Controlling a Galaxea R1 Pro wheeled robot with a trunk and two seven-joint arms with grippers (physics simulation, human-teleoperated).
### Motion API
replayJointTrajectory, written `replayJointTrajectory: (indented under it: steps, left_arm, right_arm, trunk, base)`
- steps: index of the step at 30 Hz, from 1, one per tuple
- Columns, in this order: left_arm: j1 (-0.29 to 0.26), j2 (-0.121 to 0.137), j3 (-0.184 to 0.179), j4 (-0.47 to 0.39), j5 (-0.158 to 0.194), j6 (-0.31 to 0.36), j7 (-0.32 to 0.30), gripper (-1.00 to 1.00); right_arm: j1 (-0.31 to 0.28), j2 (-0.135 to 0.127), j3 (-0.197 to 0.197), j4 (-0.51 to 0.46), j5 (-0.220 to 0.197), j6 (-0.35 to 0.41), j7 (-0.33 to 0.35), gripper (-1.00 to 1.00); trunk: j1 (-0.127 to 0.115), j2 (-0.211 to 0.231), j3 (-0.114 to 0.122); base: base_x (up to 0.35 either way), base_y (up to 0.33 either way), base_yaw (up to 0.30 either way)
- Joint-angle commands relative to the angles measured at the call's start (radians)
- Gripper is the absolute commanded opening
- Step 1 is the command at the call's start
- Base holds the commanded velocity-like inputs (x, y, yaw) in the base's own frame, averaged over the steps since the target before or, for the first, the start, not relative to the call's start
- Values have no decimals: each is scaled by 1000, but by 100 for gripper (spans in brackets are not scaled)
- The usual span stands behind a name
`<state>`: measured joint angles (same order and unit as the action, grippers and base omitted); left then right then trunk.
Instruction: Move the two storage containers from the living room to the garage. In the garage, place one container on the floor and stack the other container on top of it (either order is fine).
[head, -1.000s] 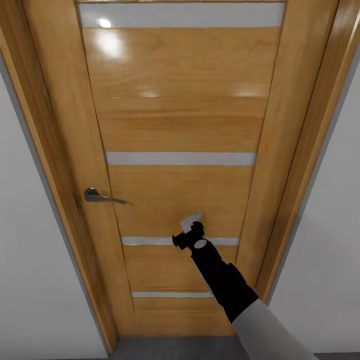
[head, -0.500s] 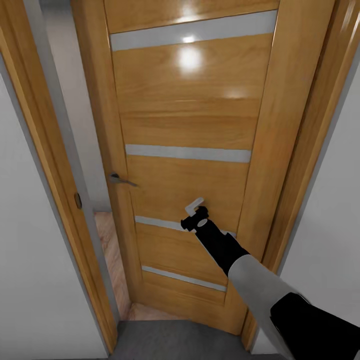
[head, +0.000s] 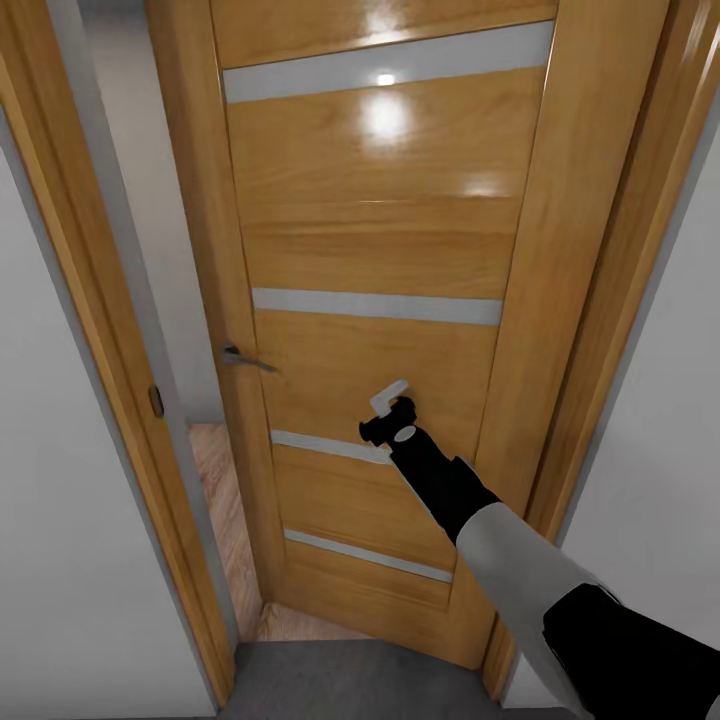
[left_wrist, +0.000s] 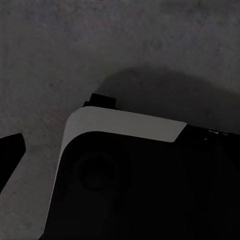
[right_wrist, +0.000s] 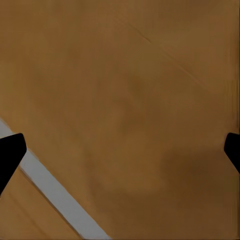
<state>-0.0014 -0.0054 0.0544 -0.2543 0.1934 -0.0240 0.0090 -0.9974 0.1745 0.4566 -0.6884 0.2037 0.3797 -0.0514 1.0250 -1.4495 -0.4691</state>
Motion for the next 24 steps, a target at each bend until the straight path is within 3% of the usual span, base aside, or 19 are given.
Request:
replayJointTrajectory:
  steps: [1,16,24]
  left_arm:
    - [0,-1,4,0,4,-2,0,100]
    - [0,-2,7,2,11,-1,0,100]
    - [0,-1,7,3,12,-1,-1,100]
  right_arm:
    - [-1,0,3,-4,14,7,-7,100]
    - [0,0,5,-14,12,17,-48,100]
    - [0,0,13,-15,13,18,-88,100]
  trunk:
    - [0,-1,-1]
    - [0,-1,-1]
    - [0,-1,-1]
  base:
    - [0,0,0]
    - [3,1,0]
    - [193,162,0]
